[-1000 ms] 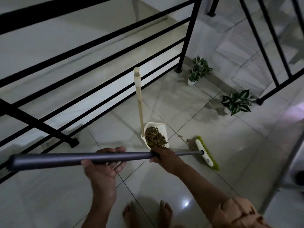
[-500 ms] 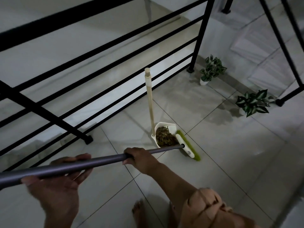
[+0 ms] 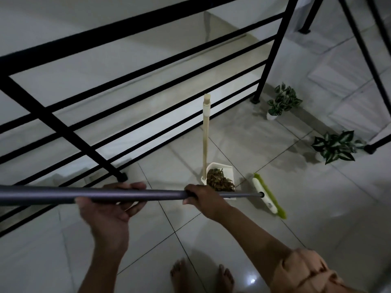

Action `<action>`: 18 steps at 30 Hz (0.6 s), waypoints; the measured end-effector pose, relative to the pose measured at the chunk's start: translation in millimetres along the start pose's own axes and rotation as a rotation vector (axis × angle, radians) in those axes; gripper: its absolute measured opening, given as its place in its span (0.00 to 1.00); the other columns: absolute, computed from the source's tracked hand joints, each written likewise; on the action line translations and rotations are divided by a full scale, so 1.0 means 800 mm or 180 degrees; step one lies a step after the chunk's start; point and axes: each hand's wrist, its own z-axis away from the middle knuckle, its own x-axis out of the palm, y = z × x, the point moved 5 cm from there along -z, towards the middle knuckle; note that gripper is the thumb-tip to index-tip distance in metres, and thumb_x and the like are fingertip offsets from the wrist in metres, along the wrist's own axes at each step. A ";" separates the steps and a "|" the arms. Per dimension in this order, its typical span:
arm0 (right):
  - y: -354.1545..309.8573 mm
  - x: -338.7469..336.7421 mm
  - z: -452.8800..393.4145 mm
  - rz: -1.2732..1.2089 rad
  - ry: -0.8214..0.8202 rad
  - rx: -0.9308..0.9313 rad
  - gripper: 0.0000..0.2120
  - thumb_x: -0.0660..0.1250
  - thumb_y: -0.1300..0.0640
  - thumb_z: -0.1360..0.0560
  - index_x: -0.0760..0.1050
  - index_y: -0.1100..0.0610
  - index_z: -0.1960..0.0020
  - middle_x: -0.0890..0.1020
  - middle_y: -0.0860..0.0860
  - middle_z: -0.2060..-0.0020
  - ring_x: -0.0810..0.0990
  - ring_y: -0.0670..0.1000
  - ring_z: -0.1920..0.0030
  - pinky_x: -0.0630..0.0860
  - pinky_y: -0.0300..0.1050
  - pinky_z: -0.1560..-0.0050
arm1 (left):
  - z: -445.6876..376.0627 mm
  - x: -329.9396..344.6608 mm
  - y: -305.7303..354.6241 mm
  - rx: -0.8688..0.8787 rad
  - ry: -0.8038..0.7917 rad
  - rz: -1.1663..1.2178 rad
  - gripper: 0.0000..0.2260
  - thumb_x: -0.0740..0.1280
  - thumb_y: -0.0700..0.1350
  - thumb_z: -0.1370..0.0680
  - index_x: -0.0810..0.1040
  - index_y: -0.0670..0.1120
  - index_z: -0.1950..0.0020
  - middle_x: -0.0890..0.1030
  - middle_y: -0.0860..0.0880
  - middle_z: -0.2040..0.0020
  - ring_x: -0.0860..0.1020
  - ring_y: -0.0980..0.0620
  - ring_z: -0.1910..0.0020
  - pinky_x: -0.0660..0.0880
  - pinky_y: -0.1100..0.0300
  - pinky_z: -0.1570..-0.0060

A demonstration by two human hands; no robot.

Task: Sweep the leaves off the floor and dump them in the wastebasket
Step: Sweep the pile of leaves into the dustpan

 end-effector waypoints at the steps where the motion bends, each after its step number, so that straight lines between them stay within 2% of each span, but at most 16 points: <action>1: 0.008 -0.002 0.003 0.0027 -0.0002 0.0045 0.13 0.66 0.54 0.27 0.73 0.62 0.48 0.76 0.57 0.61 0.71 0.51 0.61 0.63 0.42 0.61 | 0.003 0.011 0.003 0.0101 -0.0026 -0.0153 0.34 0.61 0.77 0.45 0.79 0.47 0.63 0.85 0.45 0.61 0.83 0.46 0.57 0.80 0.49 0.59; 2: 0.016 -0.004 0.005 0.0042 -0.0006 0.0095 0.13 0.66 0.54 0.27 0.73 0.62 0.48 0.75 0.55 0.62 0.71 0.51 0.61 0.63 0.42 0.63 | 0.006 0.018 -0.001 0.0116 -0.0018 -0.0251 0.35 0.62 0.78 0.47 0.77 0.47 0.63 0.84 0.47 0.64 0.83 0.48 0.59 0.81 0.51 0.61; 5: 0.031 -0.001 0.009 0.0028 -0.0019 0.0177 0.11 0.65 0.56 0.27 0.73 0.61 0.49 0.74 0.53 0.63 0.71 0.51 0.62 0.63 0.37 0.66 | 0.011 0.024 -0.015 0.0059 -0.0069 -0.0381 0.41 0.62 0.79 0.50 0.74 0.44 0.59 0.84 0.48 0.63 0.83 0.49 0.58 0.81 0.54 0.61; 10: 0.016 0.030 -0.004 -0.0109 0.0000 0.0080 0.09 0.65 0.57 0.27 0.73 0.61 0.49 0.74 0.50 0.62 0.70 0.49 0.61 0.62 0.34 0.66 | 0.011 0.003 -0.001 0.0097 0.0154 -0.0583 0.41 0.61 0.80 0.50 0.73 0.44 0.58 0.84 0.50 0.63 0.83 0.50 0.57 0.80 0.53 0.58; 12: 0.002 0.045 -0.011 -0.0124 -0.0030 -0.0009 0.09 0.65 0.56 0.27 0.73 0.60 0.49 0.74 0.50 0.61 0.70 0.48 0.61 0.62 0.30 0.66 | 0.011 -0.018 0.007 0.0104 0.0316 -0.0563 0.42 0.62 0.79 0.50 0.73 0.43 0.58 0.84 0.49 0.63 0.83 0.50 0.57 0.81 0.53 0.58; 18: -0.041 0.058 -0.029 -0.0102 -0.0197 -0.0128 0.11 0.66 0.55 0.27 0.73 0.60 0.48 0.75 0.54 0.62 0.71 0.51 0.61 0.60 0.38 0.64 | 0.018 -0.041 0.043 0.0382 0.0308 -0.0586 0.34 0.62 0.78 0.47 0.79 0.49 0.64 0.84 0.48 0.63 0.83 0.48 0.57 0.81 0.52 0.59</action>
